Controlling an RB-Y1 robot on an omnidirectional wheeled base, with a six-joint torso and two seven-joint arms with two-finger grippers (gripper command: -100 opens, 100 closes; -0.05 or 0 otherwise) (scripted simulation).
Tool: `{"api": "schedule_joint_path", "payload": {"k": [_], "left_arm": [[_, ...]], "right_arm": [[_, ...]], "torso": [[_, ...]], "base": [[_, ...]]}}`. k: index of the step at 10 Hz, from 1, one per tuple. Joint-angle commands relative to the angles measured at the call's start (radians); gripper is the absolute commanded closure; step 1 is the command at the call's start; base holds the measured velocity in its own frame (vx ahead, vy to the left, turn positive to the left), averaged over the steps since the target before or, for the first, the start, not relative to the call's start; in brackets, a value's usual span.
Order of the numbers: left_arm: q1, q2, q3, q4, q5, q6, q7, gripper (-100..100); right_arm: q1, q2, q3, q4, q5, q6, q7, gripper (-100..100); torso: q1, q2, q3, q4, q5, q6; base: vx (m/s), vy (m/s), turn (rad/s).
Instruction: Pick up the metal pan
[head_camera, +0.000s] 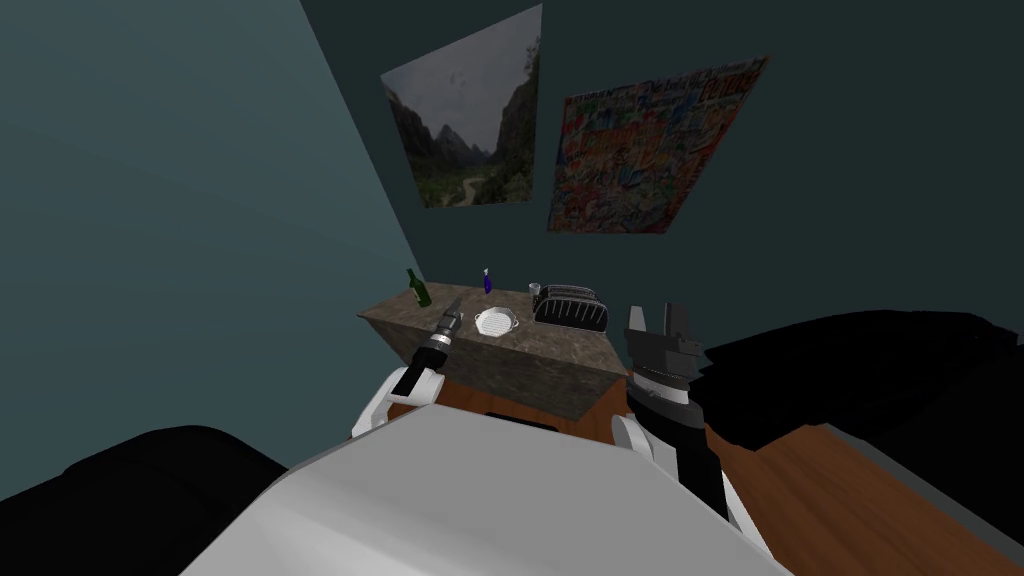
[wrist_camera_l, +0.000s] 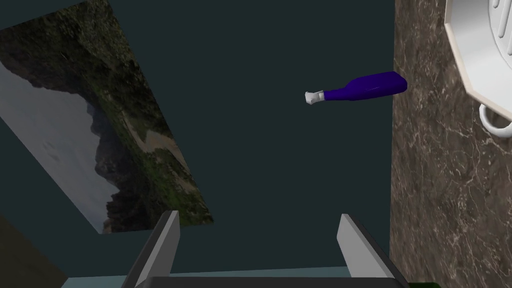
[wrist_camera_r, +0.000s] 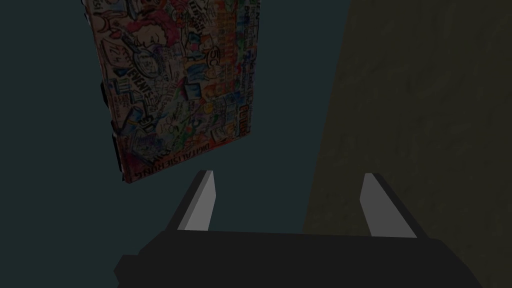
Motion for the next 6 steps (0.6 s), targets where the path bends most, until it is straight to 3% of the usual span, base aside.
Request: {"api": "schedule_joint_path", "payload": {"k": [1, 2, 6], "left_arm": [[-0.004, 0.002, 0.002, -0.003, -0.003, 0.050, 0.001, -100], [-0.004, 0.002, 0.002, -0.003, -0.003, 0.058, 0.001, -100], [-0.022, 0.003, 0.009, -0.011, -0.014, 0.188, 0.003, -100]], "right_arm": [[0.000, 0.000, 0.000, 0.000, 0.000, 0.000, 0.000, 0], [0.000, 0.000, 0.000, 0.000, 0.000, 0.000, 0.000, 0], [0.000, 0.000, 0.000, 0.000, 0.000, 0.000, 0.000, 0]], "torso": [[0.000, 0.000, 0.000, 0.000, 0.000, 0.000], [0.000, 0.000, 0.000, 0.000, 0.000, 0.000], [0.000, 0.000, 0.000, 0.000, 0.000, 0.000]], "base": [[-0.002, 0.024, -0.061], [-0.002, 0.011, -0.005], [-0.001, 0.021, -0.076]]}}
